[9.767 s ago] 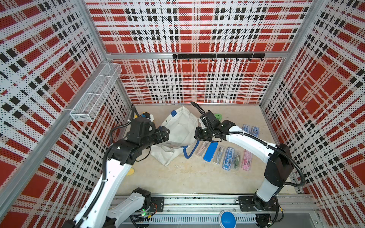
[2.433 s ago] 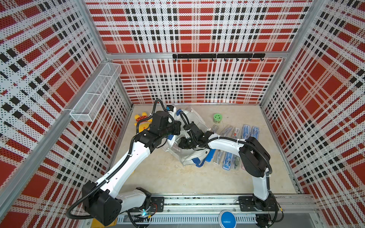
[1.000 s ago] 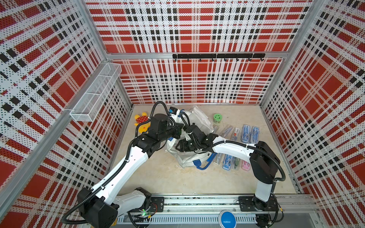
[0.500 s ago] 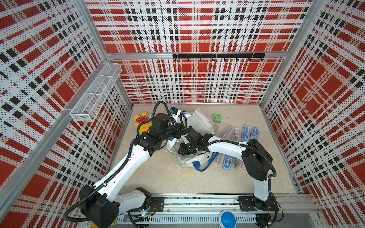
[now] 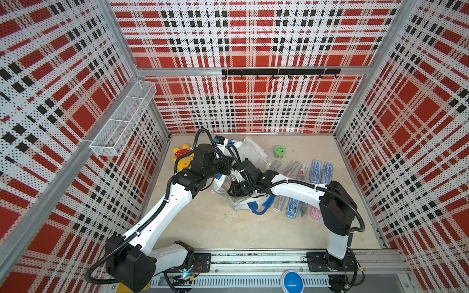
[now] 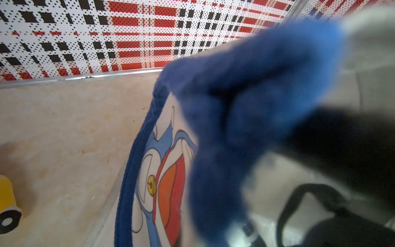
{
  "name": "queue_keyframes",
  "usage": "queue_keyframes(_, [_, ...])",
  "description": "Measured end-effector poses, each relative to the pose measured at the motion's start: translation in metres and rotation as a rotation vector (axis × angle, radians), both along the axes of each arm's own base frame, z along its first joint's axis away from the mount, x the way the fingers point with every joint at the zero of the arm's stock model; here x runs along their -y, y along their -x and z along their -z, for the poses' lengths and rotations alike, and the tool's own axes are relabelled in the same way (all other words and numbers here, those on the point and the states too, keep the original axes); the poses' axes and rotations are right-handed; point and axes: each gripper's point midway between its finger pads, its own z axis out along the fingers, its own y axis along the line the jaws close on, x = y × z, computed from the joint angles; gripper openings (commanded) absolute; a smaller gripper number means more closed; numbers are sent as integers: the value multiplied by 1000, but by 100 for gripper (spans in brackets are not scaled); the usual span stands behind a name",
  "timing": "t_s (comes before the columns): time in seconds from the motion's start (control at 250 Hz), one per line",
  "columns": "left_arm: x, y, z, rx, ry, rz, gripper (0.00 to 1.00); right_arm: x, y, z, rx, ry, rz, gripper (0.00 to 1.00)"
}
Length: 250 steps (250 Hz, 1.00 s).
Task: Take out the compass set from the canvas bag
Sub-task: Place the compass set at the center of the board.
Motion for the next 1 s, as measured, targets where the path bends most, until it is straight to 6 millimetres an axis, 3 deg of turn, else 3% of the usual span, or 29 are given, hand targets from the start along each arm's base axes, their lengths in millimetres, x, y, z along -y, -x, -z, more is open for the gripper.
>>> queue_keyframes(0.2, [-6, -6, 4, -16, 7, -26, 0, 19, 9, -41, 37, -31, 22, 6])
queue_keyframes(0.676, [-40, -23, 15, -85, 13, -150, 0, 62, 12, -72, 64, -45, 66, 5])
queue_keyframes(0.88, [-47, -23, 20, -110, 7, -186, 0, 78, 16, -103, 107, -97, 77, 5])
queue_keyframes(1.0, [-56, -23, 22, -121, 0, -212, 0, 100, 11, -123, 141, -136, 124, 5])
